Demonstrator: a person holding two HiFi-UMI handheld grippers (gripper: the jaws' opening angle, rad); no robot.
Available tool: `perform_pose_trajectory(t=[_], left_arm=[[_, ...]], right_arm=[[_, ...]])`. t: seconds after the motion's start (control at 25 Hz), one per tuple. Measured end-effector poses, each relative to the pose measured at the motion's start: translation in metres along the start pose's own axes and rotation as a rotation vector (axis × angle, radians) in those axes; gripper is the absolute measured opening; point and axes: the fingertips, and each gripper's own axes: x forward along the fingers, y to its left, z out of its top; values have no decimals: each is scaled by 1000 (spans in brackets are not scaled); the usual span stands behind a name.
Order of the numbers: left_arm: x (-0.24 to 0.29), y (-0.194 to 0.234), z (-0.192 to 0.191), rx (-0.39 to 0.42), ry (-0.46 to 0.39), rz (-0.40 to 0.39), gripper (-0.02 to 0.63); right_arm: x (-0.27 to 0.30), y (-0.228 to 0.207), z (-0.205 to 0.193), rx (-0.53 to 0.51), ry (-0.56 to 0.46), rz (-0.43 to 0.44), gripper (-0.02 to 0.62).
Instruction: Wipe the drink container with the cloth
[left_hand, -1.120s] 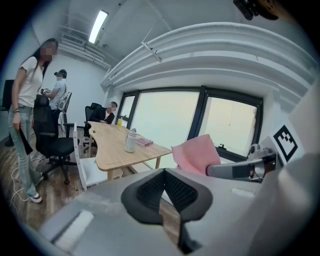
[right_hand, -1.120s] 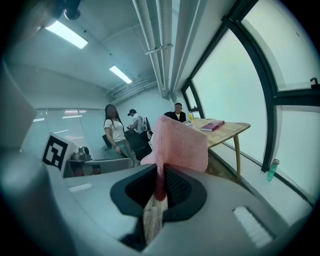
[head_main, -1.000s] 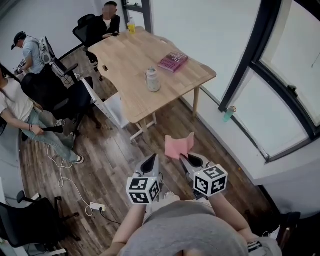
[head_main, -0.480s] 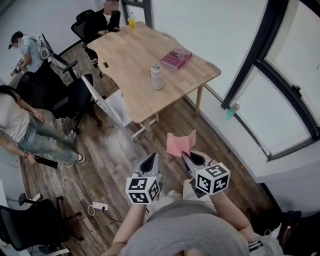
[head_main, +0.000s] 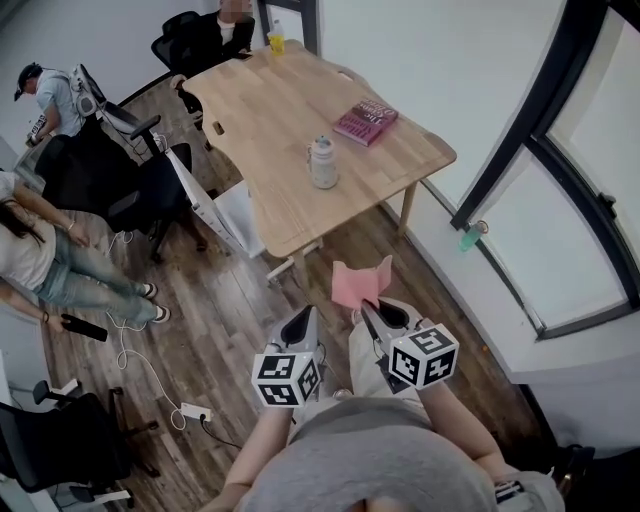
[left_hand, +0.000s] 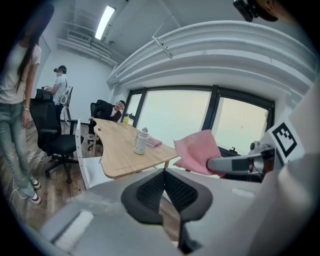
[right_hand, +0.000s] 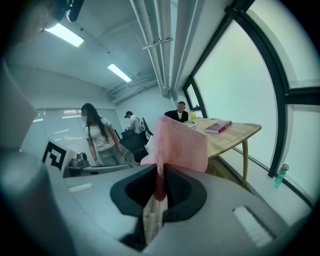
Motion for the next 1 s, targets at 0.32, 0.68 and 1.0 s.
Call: perform_pose_trajectory(t=[0.32,0.68,1.0], left_arm=[[53,27,32,-32,-32,80,0],[125,42,75,-51,-46,147,0],[171,70,104,-76,-59,230,1]], right_arm=[[51,-40,45,-44,1,42,32],[114,-91,97,-95,32,98,32],[173,-124,127,-114,70,142,32]])
